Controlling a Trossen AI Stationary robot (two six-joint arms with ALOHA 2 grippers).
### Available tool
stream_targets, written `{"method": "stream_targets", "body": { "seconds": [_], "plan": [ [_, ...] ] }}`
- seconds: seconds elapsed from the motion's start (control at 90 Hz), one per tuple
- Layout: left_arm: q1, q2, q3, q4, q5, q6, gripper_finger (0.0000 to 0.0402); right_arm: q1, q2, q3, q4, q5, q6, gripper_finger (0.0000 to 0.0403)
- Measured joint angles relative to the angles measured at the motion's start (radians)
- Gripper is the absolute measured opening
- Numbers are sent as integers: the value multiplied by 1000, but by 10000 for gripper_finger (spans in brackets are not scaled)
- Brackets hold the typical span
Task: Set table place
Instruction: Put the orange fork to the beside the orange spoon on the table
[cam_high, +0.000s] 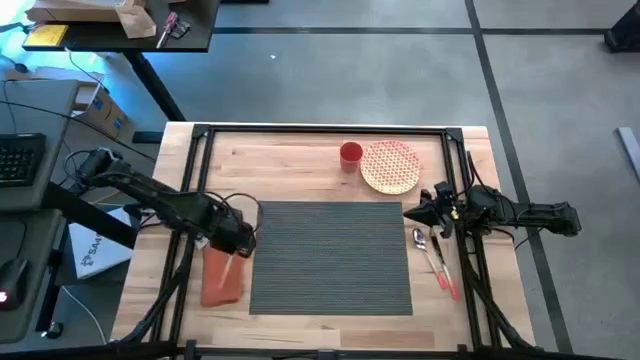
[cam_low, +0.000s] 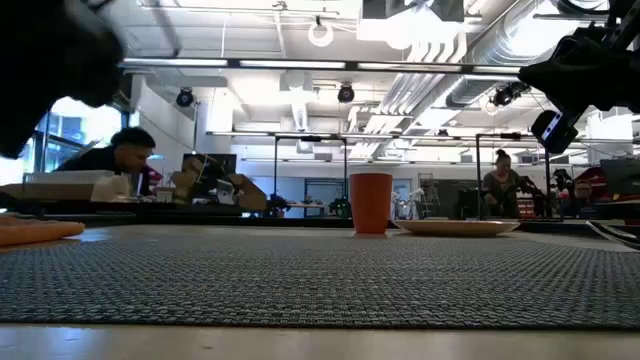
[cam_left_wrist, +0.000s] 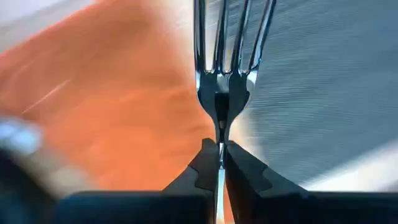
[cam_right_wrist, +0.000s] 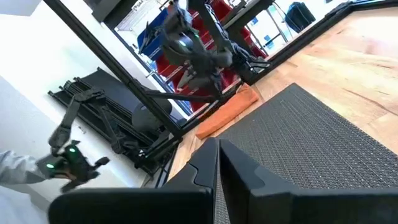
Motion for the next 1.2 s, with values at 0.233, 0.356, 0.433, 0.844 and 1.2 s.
{"method": "stream_targets", "body": {
  "seconds": [0.233,0.356,0.433,0.844,1.2],
  "plan": [
    [43,61,147,254,-174,108,0,0,0,0,-2,94,-8,0],
    [78,135,211,355,-216,187,0,1,0,0,45,215,334,0],
    [100,188,264,395,-229,241,0,2,0,0,48,307,561,0],
    [224,433,531,439,-149,506,0,107,261,131,316,339,520,23],
    [285,466,587,438,-102,599,0,160,952,754,-93,400,-24,185]
  ]
}}
